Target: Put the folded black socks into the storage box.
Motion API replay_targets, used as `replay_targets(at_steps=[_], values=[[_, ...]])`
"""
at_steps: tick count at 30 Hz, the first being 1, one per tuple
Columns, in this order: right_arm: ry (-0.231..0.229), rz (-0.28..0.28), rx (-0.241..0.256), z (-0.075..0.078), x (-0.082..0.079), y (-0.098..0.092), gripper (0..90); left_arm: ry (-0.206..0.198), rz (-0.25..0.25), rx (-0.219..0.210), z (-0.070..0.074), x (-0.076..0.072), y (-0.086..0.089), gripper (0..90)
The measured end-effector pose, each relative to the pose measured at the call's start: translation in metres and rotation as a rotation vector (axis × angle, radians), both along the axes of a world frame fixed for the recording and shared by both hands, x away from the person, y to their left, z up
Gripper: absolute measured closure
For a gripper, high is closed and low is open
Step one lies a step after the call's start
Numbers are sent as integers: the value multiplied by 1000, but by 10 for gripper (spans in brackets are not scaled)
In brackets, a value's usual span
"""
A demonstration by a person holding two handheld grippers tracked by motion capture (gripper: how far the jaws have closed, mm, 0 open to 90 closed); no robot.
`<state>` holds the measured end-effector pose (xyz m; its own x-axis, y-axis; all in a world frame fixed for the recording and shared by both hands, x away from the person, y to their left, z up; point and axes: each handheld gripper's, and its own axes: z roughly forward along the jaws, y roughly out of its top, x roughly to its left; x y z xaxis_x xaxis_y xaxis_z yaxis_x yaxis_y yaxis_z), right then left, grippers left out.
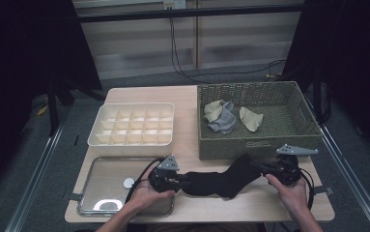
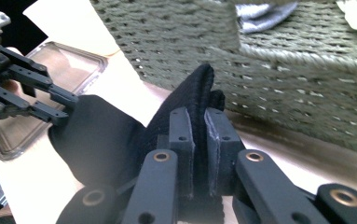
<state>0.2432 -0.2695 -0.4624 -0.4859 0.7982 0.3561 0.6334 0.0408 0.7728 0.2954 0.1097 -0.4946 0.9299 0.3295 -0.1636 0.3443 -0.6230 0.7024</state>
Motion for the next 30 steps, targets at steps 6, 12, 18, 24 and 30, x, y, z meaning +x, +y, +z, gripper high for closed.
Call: replay_targets(at_steps=[6,12,18,24,30], values=[[-26,16,13,9,0,8,827,-10,12,-18,-3,-2,-4,689],[-35,45,38,15,1,21,826,-24,-7,0,-2,-3,-10,677],[-50,80,48,21,5,35,826,-13,-27,-10,-2,-3,-10,653],[-54,116,62,25,10,52,826,-12,-44,-12,-2,-5,-11,616],[-63,158,68,30,17,73,825,-14,-58,-7,-2,-7,-14,603]])
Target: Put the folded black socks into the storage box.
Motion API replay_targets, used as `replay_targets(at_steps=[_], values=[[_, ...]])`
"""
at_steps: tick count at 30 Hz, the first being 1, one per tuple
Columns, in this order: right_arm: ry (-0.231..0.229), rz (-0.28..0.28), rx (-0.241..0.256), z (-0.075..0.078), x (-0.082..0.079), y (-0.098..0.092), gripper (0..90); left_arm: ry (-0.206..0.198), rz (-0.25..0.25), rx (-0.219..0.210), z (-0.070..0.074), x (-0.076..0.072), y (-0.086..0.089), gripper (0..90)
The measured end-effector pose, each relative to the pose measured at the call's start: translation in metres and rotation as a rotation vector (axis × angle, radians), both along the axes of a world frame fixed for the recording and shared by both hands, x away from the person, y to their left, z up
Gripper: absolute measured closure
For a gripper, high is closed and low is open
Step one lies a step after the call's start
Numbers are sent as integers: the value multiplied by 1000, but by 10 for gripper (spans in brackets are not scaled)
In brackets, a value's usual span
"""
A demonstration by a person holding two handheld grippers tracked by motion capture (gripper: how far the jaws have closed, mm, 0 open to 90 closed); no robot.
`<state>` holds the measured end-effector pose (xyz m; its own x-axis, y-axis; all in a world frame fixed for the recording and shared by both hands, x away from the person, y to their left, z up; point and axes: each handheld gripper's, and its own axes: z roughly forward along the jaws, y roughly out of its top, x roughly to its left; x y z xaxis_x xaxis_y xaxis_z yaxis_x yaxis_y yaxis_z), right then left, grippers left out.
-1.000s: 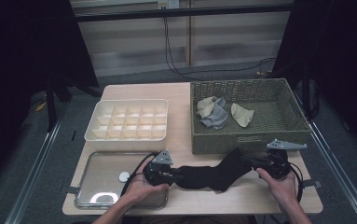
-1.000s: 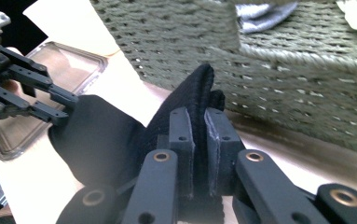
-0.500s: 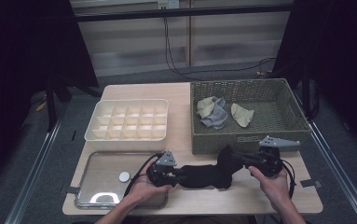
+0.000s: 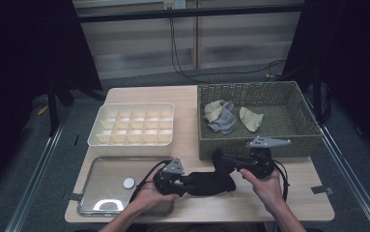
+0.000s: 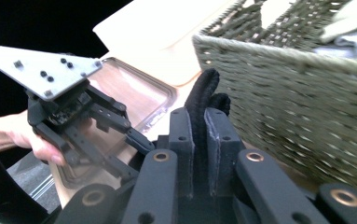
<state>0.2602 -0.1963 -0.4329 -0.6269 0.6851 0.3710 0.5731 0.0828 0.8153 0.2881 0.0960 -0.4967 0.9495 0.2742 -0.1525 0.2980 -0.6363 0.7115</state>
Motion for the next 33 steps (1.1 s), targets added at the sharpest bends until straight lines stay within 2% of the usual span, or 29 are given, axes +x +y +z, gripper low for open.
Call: replay_targets(at_steps=[8,10,11,15,18,23,26,29,30,33], values=[[6,47,-7,-4,6,23,824,16,-11,-16,-1,-3,-6,575],[8,53,-8,-5,7,26,824,10,-13,-7,-1,-3,-6,572],[10,59,-11,-8,7,28,823,5,-12,-20,-1,-4,-7,564],[27,80,-42,-20,7,36,821,-4,-25,2,0,-6,-8,528],[47,90,-76,-30,8,42,819,1,-25,-5,0,-6,-8,509],[61,100,-91,-37,8,48,813,-8,-32,-7,0,-7,-8,495],[77,108,-142,-47,9,53,812,-6,-36,7,0,-7,-8,477],[88,109,-147,-51,9,53,810,-4,-38,3,0,-7,-8,468],[89,111,-148,-52,10,53,809,1,-31,-17,-1,-7,-9,468],[104,119,-129,-53,10,55,788,-3,-34,2,1,-8,-9,461]])
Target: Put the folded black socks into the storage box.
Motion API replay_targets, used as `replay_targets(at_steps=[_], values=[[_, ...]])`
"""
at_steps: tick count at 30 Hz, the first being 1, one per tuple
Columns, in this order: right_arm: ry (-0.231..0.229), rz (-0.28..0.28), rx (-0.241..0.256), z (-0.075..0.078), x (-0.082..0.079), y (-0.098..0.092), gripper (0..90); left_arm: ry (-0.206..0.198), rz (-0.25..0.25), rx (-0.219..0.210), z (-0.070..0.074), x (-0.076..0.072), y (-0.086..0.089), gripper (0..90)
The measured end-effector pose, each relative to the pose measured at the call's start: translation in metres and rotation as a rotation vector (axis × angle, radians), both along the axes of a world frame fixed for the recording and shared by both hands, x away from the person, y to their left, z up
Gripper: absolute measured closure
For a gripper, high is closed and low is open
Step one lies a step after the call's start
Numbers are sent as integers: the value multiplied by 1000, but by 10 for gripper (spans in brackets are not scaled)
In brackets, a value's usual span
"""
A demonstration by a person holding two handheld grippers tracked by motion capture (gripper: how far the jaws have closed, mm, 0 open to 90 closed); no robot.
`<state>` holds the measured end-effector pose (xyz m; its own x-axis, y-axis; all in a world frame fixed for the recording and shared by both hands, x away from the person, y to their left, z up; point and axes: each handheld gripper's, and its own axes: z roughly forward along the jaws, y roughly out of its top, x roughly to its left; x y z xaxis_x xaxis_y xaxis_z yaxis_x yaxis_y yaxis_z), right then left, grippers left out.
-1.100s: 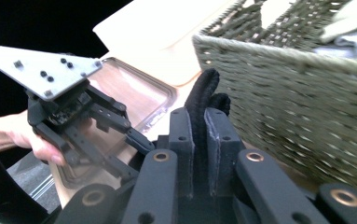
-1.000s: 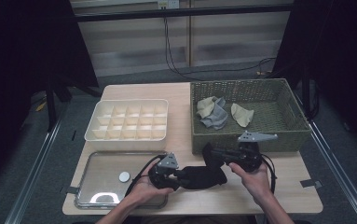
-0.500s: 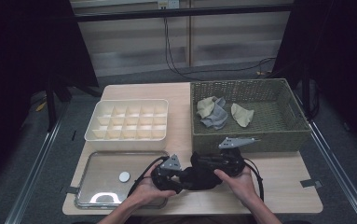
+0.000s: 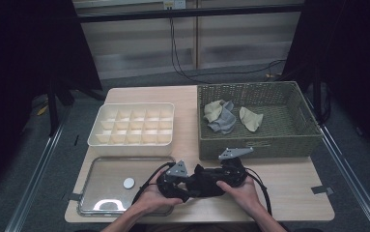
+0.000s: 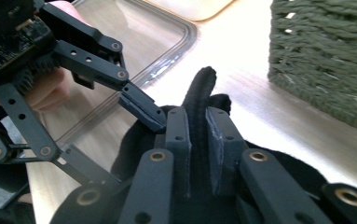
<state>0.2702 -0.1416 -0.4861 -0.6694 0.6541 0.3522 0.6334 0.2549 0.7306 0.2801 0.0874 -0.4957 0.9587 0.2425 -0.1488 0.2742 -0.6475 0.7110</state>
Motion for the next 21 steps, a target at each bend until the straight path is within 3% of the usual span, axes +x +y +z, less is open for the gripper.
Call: replay_targets(at_steps=[3,8,14,21], values=[[-17,9,12,4,-1,0,760,21,12,-15,1,0,1,431],[-26,22,47,11,-5,-4,670,18,34,-15,7,-1,9,389],[-32,9,72,17,-7,-9,586,16,79,-56,11,0,24,351],[-39,15,92,22,-9,-11,569,20,96,-59,13,2,27,348]])
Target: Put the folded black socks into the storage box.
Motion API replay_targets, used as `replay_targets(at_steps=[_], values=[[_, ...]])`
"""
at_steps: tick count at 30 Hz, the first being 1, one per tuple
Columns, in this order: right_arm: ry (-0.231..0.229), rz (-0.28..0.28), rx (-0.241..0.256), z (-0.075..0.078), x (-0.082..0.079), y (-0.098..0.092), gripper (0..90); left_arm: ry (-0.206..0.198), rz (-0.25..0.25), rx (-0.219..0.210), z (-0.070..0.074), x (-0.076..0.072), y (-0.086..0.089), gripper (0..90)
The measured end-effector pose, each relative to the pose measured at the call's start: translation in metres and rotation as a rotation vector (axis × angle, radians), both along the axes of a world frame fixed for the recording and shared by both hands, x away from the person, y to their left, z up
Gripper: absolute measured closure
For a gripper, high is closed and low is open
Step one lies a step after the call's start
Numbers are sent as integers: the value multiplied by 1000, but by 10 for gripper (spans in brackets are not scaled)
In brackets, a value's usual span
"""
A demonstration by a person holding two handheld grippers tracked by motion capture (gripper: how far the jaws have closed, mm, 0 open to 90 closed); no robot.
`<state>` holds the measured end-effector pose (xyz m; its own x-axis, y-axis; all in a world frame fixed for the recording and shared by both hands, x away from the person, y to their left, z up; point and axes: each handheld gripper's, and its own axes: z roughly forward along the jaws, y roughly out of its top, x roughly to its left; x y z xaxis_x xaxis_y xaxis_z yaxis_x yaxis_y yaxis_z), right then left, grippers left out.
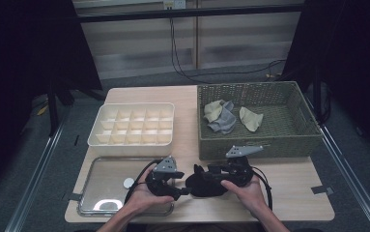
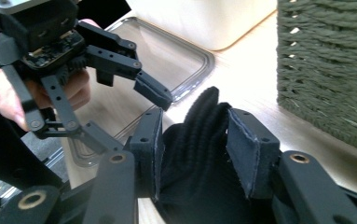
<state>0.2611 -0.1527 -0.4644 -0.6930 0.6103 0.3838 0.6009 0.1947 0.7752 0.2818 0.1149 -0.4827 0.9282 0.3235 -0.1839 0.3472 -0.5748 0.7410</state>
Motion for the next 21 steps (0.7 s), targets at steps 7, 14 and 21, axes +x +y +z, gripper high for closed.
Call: replay_targets(at_steps=[7,14,21], values=[[6,-13,7,2,1,-6,674,13,-25,5,-2,-2,-4,403],[61,20,-30,-14,3,0,742,23,-54,56,-7,-2,-9,431],[75,63,-30,-19,5,18,772,27,-54,53,-8,-2,-10,397]])
